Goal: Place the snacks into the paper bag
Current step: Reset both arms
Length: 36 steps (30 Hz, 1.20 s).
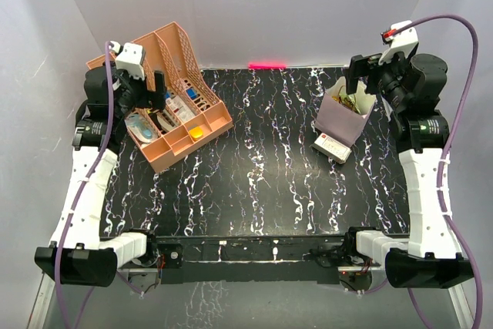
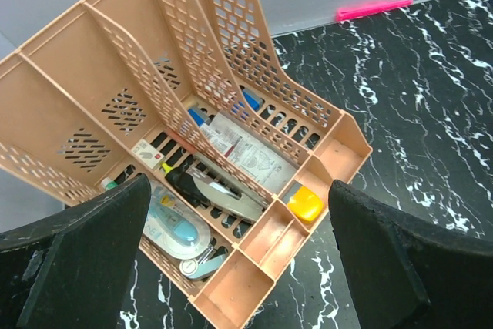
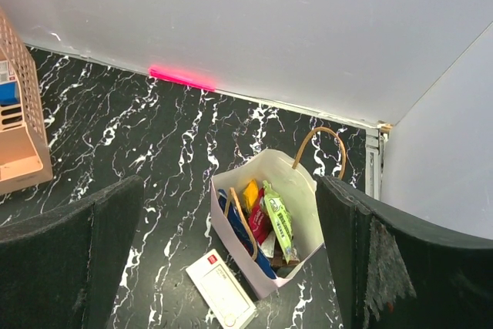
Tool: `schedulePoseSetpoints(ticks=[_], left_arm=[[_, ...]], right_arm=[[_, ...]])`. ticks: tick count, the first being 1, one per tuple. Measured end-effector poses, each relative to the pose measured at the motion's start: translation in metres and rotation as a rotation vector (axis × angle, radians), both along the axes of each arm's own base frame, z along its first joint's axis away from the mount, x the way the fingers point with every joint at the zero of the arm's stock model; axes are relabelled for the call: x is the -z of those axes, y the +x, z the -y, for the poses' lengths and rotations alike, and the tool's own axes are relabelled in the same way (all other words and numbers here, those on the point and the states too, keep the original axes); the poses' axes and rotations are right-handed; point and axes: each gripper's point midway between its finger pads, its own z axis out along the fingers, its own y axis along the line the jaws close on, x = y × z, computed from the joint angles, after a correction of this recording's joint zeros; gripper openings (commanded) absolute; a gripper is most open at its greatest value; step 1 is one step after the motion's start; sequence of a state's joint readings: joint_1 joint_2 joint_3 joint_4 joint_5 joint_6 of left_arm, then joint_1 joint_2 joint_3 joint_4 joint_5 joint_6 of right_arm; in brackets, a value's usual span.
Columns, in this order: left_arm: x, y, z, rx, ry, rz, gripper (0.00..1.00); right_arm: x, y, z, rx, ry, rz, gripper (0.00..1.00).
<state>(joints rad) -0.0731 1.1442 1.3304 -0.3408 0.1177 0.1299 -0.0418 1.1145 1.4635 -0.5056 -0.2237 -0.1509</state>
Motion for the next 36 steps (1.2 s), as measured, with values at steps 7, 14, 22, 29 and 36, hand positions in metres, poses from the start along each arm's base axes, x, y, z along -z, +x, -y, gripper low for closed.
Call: schedulePoseSetpoints(ticks=[7,14,22,29,36], left_arm=[[-0.003,-0.01,0.01,0.057,-0.016,-0.003,0.98],[-0.012,-0.016,0.009,0.057,-0.02,0.021,0.98],[0.0,-0.016,0.009,0.056,-0.03,0.0,0.99],[0.003,-0.016,0.009,0.055,-0.029,-0.003,0.98],[0.003,-0.016,0.009,0.055,-0.029,-0.002,0.98]], right_arm=[[-0.009,-0.012,0.001,0.006,-0.001,0.027,0.98],[-0.004,-0.017,0.003,0.012,-0.001,0.023,0.99],[0.005,-0.017,0.008,0.035,-0.002,0.004,0.99],[0.005,-0.017,0.007,0.028,0.002,0.004,0.98],[0.005,-0.017,0.007,0.029,0.002,0.002,0.98]])
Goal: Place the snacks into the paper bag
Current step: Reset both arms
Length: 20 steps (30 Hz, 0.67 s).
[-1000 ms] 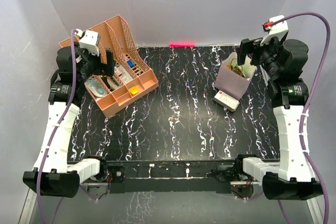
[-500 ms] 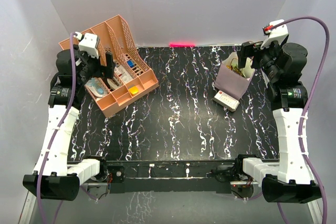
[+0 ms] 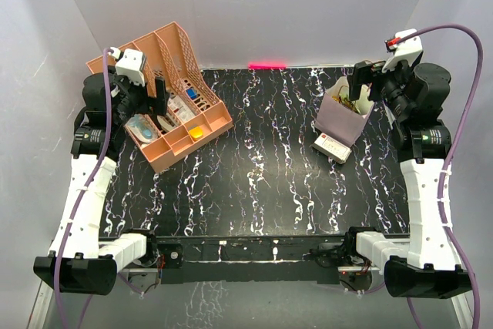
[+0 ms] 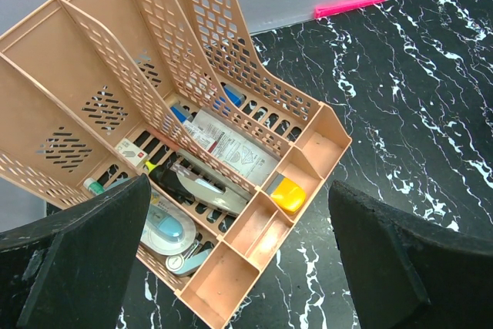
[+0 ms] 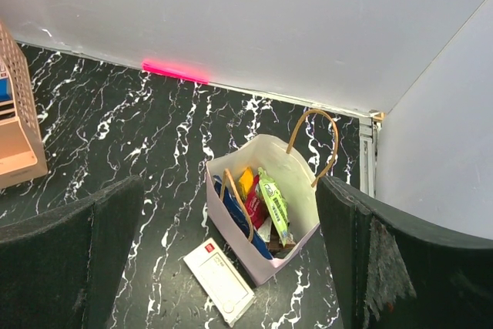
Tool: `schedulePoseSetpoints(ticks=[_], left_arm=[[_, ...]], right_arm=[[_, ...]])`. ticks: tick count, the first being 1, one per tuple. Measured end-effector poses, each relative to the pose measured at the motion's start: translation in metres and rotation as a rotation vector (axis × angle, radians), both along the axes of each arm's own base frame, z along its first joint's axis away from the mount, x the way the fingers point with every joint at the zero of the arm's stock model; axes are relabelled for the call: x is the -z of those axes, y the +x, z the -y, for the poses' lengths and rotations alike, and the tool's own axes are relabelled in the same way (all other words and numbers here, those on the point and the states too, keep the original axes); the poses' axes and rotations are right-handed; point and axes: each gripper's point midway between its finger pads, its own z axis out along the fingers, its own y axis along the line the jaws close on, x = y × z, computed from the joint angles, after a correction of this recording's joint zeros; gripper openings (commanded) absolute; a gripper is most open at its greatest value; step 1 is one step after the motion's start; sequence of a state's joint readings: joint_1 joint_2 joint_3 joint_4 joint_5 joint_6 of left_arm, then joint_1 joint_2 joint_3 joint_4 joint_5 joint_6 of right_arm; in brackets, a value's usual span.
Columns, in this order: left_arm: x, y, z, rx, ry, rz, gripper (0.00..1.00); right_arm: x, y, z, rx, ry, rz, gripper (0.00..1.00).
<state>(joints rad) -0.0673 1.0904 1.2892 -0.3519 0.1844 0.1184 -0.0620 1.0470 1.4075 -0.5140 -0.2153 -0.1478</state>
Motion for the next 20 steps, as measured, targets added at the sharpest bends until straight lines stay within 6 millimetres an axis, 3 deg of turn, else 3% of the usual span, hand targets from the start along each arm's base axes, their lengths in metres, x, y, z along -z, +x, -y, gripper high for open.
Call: schedulePoseSetpoints(ticks=[20], left_arm=[[0.0045,0.0005,0.0002,0.001,0.001,-0.006,0.98]], right_arm=[[0.0037,0.0005,0.0013,0.002,0.001,-0.008,0.98]])
